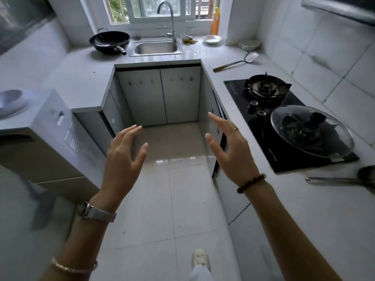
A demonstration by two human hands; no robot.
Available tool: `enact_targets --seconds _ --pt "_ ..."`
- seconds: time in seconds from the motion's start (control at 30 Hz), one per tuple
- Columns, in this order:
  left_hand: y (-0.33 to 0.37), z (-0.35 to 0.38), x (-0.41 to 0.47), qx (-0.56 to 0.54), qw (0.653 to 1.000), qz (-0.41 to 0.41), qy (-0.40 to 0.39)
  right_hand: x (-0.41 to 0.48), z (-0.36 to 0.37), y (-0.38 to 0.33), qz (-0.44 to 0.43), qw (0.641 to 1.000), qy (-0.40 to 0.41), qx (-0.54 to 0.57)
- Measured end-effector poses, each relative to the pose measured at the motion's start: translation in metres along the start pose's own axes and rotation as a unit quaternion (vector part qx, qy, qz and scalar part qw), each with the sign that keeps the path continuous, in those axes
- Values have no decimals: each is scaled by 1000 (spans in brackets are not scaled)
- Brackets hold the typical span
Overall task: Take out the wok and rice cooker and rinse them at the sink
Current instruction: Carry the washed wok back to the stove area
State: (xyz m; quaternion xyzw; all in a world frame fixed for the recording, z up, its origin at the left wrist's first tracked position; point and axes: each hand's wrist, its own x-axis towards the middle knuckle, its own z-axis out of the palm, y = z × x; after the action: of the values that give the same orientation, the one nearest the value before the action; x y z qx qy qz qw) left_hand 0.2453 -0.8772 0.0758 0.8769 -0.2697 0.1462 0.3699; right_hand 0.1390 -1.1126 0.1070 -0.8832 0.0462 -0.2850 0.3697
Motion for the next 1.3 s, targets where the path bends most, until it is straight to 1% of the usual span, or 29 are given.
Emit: enact_targets --seconds 0.17,0.3,0.57,0.8,0.97,1.07,1.3 --pt "-5 23 40 9 999 -26 25 59 6 33 -14 999 -28 10" --pt "-13 33 71 25 998 -40 33 98 18 49 -32 999 -34 13" --pt "-54 47 153 27 997 -54 50 188 54 79 -52 997 -57 8" --pt "-116 54 256 32 996 -37 77 286 109 93 -44 997 -62 -19" --pt "-173 47 327 44 996 -39 65 362 155 99 -45 997 -54 -15" --pt "-202 43 366 63 995 -29 75 399 177 103 -38 998 -47 -20" --pt "-252 55 437 66 994 -61 69 477 224 125 -17 998 -64 -12"
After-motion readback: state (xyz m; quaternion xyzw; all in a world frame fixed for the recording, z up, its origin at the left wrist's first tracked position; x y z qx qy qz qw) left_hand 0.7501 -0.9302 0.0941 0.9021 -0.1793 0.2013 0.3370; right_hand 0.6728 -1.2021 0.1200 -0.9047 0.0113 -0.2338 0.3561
